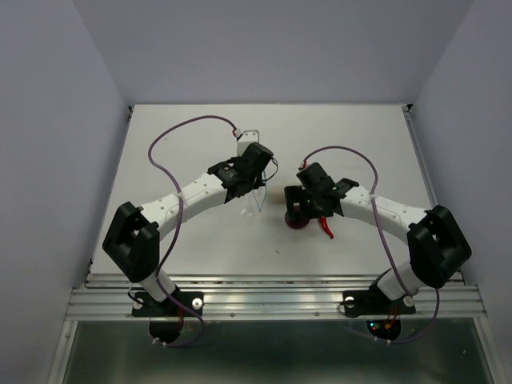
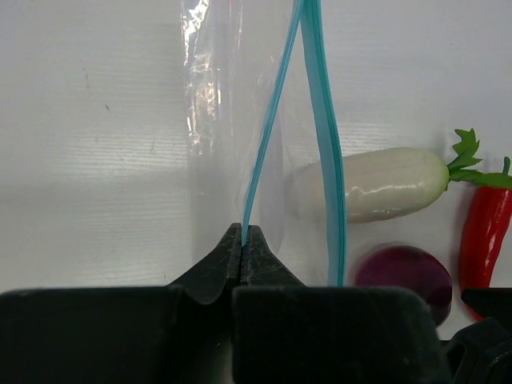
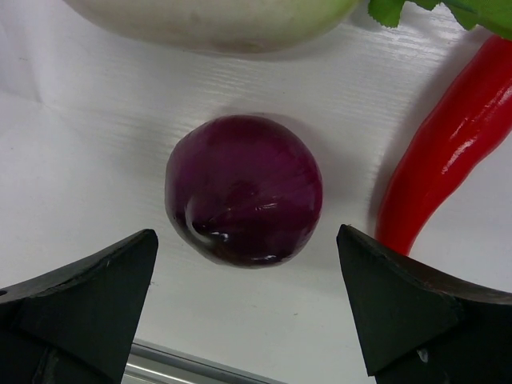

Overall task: Place the food in the zip-top bag and seal the zipper
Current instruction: Pick up the fake vegetable from the bin.

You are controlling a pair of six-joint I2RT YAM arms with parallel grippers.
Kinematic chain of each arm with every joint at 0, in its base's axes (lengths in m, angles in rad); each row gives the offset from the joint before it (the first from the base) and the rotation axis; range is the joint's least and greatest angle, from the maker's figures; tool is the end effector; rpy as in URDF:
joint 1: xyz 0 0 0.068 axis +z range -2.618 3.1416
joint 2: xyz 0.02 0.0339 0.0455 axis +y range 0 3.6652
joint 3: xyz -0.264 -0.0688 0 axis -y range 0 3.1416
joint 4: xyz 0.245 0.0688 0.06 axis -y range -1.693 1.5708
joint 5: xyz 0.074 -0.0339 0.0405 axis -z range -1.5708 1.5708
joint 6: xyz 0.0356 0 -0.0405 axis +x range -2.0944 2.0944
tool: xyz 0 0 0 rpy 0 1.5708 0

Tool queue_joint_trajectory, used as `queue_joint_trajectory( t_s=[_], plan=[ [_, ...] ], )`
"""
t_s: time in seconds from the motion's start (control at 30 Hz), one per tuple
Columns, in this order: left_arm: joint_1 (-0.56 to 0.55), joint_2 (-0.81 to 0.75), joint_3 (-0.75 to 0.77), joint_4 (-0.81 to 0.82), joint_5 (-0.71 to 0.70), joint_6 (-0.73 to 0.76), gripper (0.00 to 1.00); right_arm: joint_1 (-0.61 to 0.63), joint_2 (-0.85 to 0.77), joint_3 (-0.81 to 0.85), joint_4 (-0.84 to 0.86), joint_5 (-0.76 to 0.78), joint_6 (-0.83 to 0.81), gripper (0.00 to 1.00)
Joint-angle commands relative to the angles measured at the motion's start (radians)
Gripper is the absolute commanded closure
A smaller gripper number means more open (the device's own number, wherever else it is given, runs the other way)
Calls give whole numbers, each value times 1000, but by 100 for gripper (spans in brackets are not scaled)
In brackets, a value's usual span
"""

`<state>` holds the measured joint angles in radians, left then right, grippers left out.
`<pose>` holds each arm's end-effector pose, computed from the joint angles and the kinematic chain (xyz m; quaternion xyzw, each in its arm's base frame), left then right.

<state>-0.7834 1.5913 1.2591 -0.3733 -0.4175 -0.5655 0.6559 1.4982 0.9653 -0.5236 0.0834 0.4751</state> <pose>0.2636 -0.2422 0.2852 0.0102 0.8923 -0.1092 0.4379 0.2366 0.1783 0.2087 -0.0767 0.9633 0.1021 0.2361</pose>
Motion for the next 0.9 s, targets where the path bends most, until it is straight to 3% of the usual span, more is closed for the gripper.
queue_joint_trajectory(
  t_s=[0.0, 0.2, 0.43, 0.63, 0.67, 0.77, 0.87],
  plan=[
    [4, -42, -4, 27, -1, 7, 100, -4, 16, 7, 33, 27, 19, 0],
    [4, -48, -10, 27, -1, 6, 100, -13, 36, 3, 57, 30, 26, 2],
    [4, -47, -7, 27, 5, 6, 100, -13, 48, 1, 74, 22, 20, 10],
    [4, -44, -9, 25, 6, 1, 100, -13, 51, 0, 85, 16, 16, 34],
    [4, -45, -10, 25, 9, 0, 100, -13, 47, -3, 86, 19, 14, 44],
    [4, -53, -17, 34, 17, -1, 100, -13, 30, -4, 93, 22, 17, 59],
    [4, -54, -18, 37, 17, -1, 100, -13, 16, -5, 96, 18, 11, 64]
  ],
)
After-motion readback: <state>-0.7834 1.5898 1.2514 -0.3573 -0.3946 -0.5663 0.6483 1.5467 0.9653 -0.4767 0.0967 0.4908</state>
